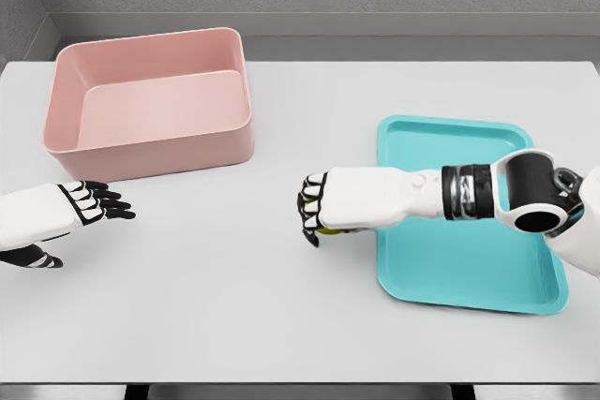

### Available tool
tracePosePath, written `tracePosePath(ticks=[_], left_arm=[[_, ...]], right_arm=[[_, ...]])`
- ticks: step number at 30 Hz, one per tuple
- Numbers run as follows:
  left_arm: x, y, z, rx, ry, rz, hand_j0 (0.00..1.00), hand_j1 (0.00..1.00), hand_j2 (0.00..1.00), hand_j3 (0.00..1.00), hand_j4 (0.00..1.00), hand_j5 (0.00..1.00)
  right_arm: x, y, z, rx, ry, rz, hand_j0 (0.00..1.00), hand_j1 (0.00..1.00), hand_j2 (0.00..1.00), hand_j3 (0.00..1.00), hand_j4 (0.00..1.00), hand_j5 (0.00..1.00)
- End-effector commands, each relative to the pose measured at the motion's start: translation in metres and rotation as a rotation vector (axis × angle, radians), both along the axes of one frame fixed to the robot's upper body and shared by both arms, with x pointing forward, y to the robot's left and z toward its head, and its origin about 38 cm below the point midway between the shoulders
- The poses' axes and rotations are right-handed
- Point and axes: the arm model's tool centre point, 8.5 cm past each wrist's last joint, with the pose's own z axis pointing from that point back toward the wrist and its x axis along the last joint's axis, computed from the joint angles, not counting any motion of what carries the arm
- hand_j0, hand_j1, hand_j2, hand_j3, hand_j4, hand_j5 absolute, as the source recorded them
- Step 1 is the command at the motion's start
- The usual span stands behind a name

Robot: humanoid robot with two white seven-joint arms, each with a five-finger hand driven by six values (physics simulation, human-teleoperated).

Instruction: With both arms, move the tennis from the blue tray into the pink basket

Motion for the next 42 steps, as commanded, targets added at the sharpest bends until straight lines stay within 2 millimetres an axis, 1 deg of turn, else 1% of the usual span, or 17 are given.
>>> tracePosePath(ticks=[1, 4, 7, 10, 12, 14, 18, 20, 22, 23, 25, 28, 30, 32, 35, 37, 42], left_arm=[[0.000, 0.000, 0.001, -0.004, 0.001, 0.002, 1.00, 1.00, 1.00, 1.00, 1.00, 1.00], [0.000, 0.000, 0.001, -0.004, 0.001, 0.002, 1.00, 1.00, 1.00, 1.00, 1.00, 1.00], [0.000, 0.000, 0.001, -0.004, -0.001, 0.003, 1.00, 1.00, 1.00, 1.00, 1.00, 1.00], [0.000, 0.000, 0.001, -0.004, 0.001, 0.002, 1.00, 1.00, 1.00, 1.00, 1.00, 1.00], [0.000, 0.000, 0.001, -0.004, 0.001, 0.002, 1.00, 1.00, 1.00, 1.00, 1.00, 1.00], [0.000, 0.001, 0.001, -0.004, 0.001, 0.004, 1.00, 1.00, 1.00, 1.00, 1.00, 1.00], [0.000, 0.000, 0.001, -0.004, 0.001, 0.002, 1.00, 1.00, 1.00, 1.00, 1.00, 1.00], [0.000, 0.001, 0.001, -0.004, 0.001, 0.004, 1.00, 1.00, 1.00, 1.00, 1.00, 1.00], [0.000, 0.000, 0.001, -0.004, 0.001, 0.002, 1.00, 1.00, 1.00, 1.00, 1.00, 1.00], [0.000, 0.000, 0.001, -0.004, 0.001, 0.002, 1.00, 1.00, 1.00, 1.00, 1.00, 1.00], [0.000, 0.001, 0.001, -0.004, 0.001, 0.004, 1.00, 1.00, 1.00, 1.00, 1.00, 1.00], [0.000, 0.000, 0.001, -0.004, 0.001, 0.002, 1.00, 1.00, 1.00, 1.00, 1.00, 1.00], [0.000, 0.000, 0.001, -0.004, 0.001, 0.002, 1.00, 1.00, 1.00, 1.00, 1.00, 1.00], [0.000, 0.001, 0.001, -0.004, 0.001, 0.004, 1.00, 1.00, 1.00, 1.00, 1.00, 1.00], [0.000, 0.000, 0.001, -0.005, 0.001, 0.003, 1.00, 1.00, 1.00, 1.00, 1.00, 1.00], [0.000, 0.001, 0.001, -0.004, 0.001, 0.004, 1.00, 1.00, 1.00, 1.00, 1.00, 1.00], [0.001, 0.001, 0.002, -0.004, -0.002, 0.004, 1.00, 1.00, 1.00, 1.00, 1.00, 1.00]], right_arm=[[-0.008, 0.016, -0.010, 0.006, 0.033, 0.040, 0.43, 0.43, 0.43, 0.43, 0.43, 0.43], [-0.011, 0.030, -0.010, 0.005, 0.033, 0.080, 0.43, 0.43, 0.43, 0.43, 0.43, 0.43], [-0.015, 0.039, -0.013, 0.003, 0.038, 0.107, 0.43, 0.43, 0.43, 0.43, 0.43, 0.43], [-0.021, 0.056, -0.014, 0.007, 0.041, 0.151, 0.43, 0.43, 0.43, 0.43, 0.43, 0.43], [-0.019, 0.060, -0.008, 0.011, 0.023, 0.161, 0.43, 0.43, 0.43, 0.43, 0.43, 0.43], [-0.020, 0.072, -0.001, 0.032, 0.010, 0.185, 0.43, 0.43, 0.43, 0.43, 0.43, 0.43], [-0.025, 0.086, -0.005, 0.024, 0.016, 0.216, 0.43, 0.43, 0.43, 0.43, 0.43, 0.43], [-0.027, 0.094, -0.003, 0.033, 0.006, 0.231, 0.43, 0.43, 0.43, 0.43, 0.43, 0.43], [-0.028, 0.106, 0.004, 0.050, -0.011, 0.254, 0.43, 0.43, 0.43, 0.43, 0.43, 0.43], [-0.025, 0.111, 0.005, 0.057, -0.011, 0.253, 0.43, 0.43, 0.43, 0.43, 0.43, 0.43], [-0.015, 0.118, -0.001, 0.058, 0.010, 0.231, 0.43, 0.43, 0.43, 0.43, 0.43, 0.43], [-0.012, 0.127, -0.004, 0.060, 0.014, 0.228, 0.43, 0.43, 0.43, 0.43, 0.43, 0.43], [-0.007, 0.128, -0.008, 0.055, 0.025, 0.213, 0.43, 0.43, 0.43, 0.43, 0.43, 0.43], [-0.008, 0.139, -0.015, 0.049, 0.042, 0.223, 0.43, 0.43, 0.43, 0.43, 0.43, 0.43], [0.000, 0.137, -0.023, 0.031, 0.057, 0.199, 0.43, 0.43, 0.43, 0.43, 0.43, 0.43], [0.003, 0.142, -0.027, 0.026, 0.063, 0.192, 0.43, 0.43, 0.43, 0.43, 0.43, 0.43], [0.003, 0.151, -0.029, 0.033, 0.071, 0.194, 0.43, 0.43, 0.43, 0.43, 0.43, 0.43]])
